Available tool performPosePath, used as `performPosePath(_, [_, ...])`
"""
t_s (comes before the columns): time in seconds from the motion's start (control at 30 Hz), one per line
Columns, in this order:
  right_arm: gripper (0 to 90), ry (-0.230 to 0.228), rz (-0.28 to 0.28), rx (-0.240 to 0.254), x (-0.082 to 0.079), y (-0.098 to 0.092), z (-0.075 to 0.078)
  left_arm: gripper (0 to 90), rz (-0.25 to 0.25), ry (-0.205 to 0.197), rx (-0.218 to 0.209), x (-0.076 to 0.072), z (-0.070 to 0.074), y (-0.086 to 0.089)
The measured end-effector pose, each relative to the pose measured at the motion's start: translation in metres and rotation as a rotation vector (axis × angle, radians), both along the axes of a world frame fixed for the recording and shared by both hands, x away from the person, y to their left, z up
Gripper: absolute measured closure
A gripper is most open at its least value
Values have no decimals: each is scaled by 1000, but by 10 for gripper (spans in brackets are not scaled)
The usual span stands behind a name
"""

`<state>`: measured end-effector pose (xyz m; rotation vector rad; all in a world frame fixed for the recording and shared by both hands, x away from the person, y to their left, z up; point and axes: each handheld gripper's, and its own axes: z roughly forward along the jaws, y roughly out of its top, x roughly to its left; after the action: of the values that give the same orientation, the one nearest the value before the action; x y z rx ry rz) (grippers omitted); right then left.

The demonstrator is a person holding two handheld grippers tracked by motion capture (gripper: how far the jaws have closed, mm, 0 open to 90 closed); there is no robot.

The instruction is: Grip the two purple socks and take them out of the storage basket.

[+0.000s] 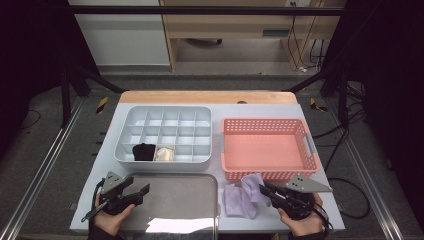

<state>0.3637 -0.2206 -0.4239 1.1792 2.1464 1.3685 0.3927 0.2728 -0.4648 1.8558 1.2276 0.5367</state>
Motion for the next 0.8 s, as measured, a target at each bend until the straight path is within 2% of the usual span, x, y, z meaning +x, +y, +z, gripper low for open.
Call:
performPosePath(0.17, [803, 34, -50, -30, 0, -12, -14, 308, -3, -1, 0, 0, 0, 0])
performPosePath(0.3, [803, 48, -90, -91, 4, -16, -20, 311, -2, -3, -4, -1, 0, 0])
performPosePath(0.5, [803, 95, -148, -189, 11, -17, -34, 318, -10, -3, -7, -1, 1, -2])
performPosePath(0.63, [801, 127, -170, -222, 17, -17, -41, 320, -10, -1, -6, -1, 1, -1])
performPosePath(0.8, [770, 130, -179, -264, 20, -13, -45, 322, -9, 1, -9, -1, 1, -1])
